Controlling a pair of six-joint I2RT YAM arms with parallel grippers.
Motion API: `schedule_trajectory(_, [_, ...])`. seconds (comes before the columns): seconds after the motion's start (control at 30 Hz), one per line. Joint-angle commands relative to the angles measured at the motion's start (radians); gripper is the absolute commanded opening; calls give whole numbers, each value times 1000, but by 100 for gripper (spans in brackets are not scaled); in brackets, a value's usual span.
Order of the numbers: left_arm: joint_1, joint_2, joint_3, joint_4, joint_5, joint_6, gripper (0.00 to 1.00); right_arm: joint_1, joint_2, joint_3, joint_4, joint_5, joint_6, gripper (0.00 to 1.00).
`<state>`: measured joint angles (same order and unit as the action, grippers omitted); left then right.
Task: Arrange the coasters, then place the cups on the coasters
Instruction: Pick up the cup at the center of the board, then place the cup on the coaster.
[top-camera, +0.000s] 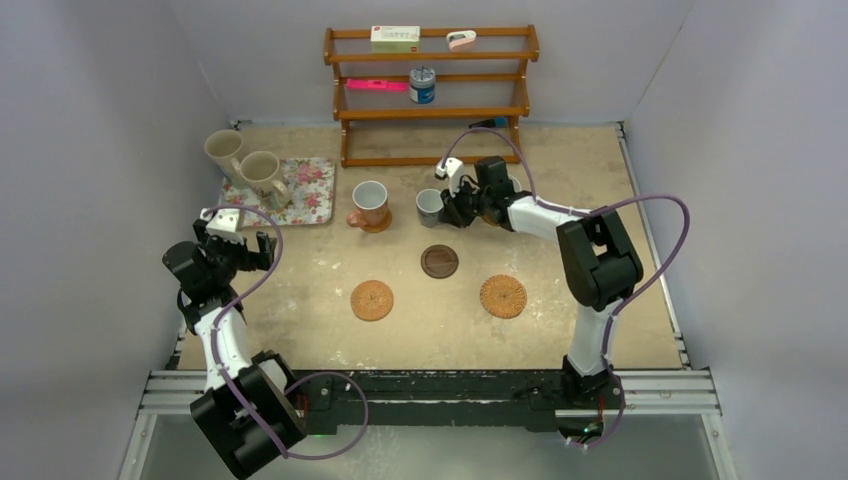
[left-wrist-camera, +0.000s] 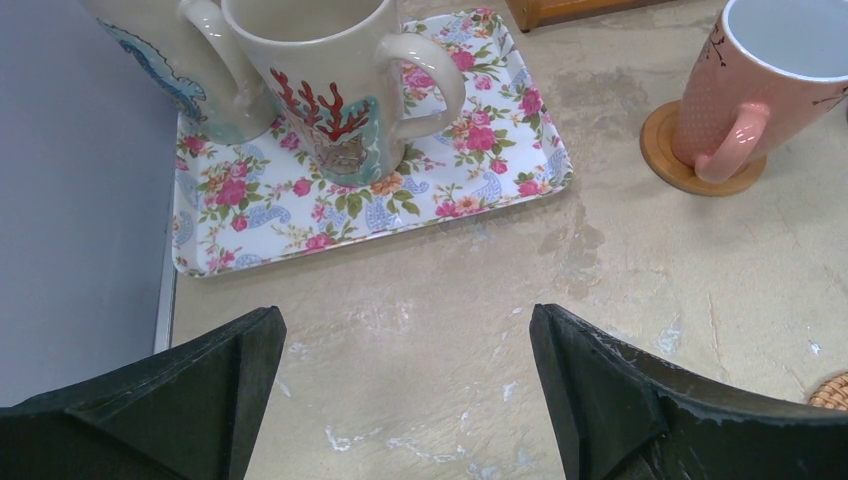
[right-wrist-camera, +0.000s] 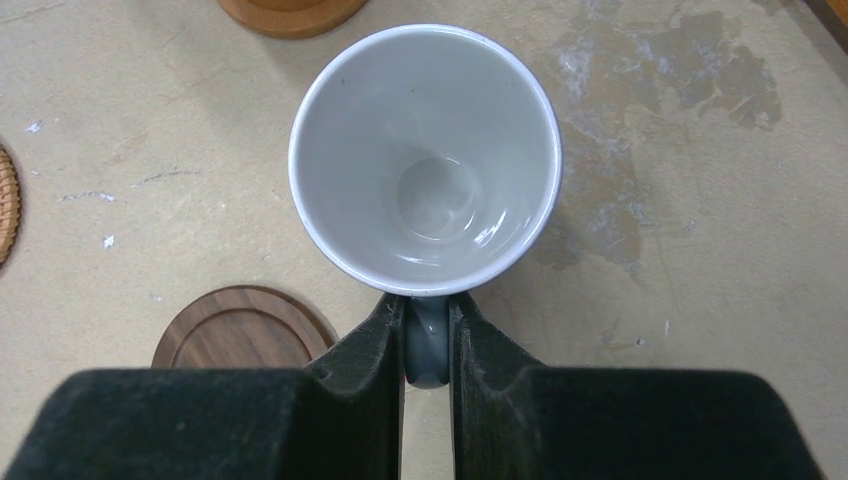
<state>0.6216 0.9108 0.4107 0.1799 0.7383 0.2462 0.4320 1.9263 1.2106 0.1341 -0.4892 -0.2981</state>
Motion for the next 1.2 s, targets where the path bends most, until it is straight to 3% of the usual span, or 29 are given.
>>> schedule_trajectory(0.0, [4, 2, -10, 49, 37, 7, 100, 9, -93, -22, 13, -9, -1, 0])
schedule_trajectory(0.7, [4, 8, -12, 49, 50, 6, 100, 11, -441, -268, 42, -56, -54, 0])
schedule_trajectory(1.17, [4, 12, -12, 52, 50, 7, 100, 66, -484, -419, 141, 13, -92, 0])
